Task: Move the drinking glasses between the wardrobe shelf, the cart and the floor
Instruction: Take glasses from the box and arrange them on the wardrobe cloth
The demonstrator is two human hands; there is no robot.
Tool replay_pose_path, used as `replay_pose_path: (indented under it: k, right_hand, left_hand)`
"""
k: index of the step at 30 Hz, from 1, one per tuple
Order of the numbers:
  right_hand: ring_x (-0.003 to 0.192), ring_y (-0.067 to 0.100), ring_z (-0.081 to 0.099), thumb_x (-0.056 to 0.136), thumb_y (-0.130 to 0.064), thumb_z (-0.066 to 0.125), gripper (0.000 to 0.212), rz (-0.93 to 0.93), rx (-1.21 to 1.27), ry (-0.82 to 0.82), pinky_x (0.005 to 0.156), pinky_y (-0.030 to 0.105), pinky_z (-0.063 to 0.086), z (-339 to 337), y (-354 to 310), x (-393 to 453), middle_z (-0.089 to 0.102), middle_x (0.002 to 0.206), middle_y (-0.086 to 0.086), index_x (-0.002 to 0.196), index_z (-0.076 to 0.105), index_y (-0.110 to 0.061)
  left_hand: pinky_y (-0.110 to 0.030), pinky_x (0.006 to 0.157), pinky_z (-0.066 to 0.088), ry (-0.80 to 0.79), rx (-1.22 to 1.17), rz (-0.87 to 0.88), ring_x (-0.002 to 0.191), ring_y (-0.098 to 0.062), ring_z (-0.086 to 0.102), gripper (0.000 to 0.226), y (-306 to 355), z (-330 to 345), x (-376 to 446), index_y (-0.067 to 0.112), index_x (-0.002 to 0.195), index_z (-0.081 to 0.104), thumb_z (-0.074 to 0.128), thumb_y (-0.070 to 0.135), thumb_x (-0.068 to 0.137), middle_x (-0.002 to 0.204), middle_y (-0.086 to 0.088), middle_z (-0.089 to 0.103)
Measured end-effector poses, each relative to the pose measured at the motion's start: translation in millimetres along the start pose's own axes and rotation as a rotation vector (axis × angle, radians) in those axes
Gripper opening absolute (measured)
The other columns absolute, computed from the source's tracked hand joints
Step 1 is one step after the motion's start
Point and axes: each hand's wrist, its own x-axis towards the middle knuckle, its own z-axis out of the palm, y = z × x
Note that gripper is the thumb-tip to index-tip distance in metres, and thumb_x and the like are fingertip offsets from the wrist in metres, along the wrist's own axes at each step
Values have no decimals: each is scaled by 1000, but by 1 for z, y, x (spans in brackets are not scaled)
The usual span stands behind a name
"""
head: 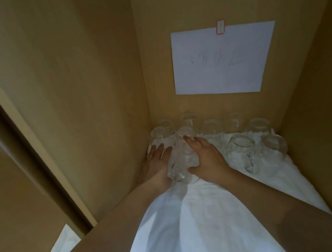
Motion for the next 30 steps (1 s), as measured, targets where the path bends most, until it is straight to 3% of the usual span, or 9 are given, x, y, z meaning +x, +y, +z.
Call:
replay_pose_path:
  k: [4, 9, 21, 30]
  right_hand:
    - [148, 32, 25, 83, -39, 78, 99, 5, -34, 5, 117, 37, 27, -10, 0, -12, 19, 166, 6, 160, 14, -40]
    - [148, 30, 23, 84, -42, 76, 96, 0, -42, -4, 116, 37, 29, -16, -2, -32, 17, 167, 3, 160, 17, -39]
    - [147, 31, 24, 83, -47, 74, 93, -45, -8, 11, 116, 37, 30, -24, 6, -80, 19, 166, 3, 159, 21, -39]
    - [147, 31, 25, 84, -46, 74, 91, -76, 63, -48, 114, 39, 33, -1, 11, -115, 19, 166, 2, 159, 23, -38]
  left_hand:
    - [-40, 125, 14, 80, -88, -37, 154, -32, 13, 98, 13, -13, -5, 22, 159, 22, 76, 43, 81, 167, -10, 17]
    - [-45, 119, 30, 132, -101, -46, 150, -31, 22, 89, 30, -29, -22, 23, 156, 28, 74, 42, 82, 163, -9, 27]
    - [-45, 108, 41, 196, -111, -96, 135, -31, 39, 82, 64, -46, -76, 22, 151, 34, 75, 41, 83, 150, -5, 39]
    - [-45, 115, 35, 103, -45, -169, 148, -31, 26, 84, 83, -32, -125, 22, 157, 25, 70, 42, 90, 164, -6, 25]
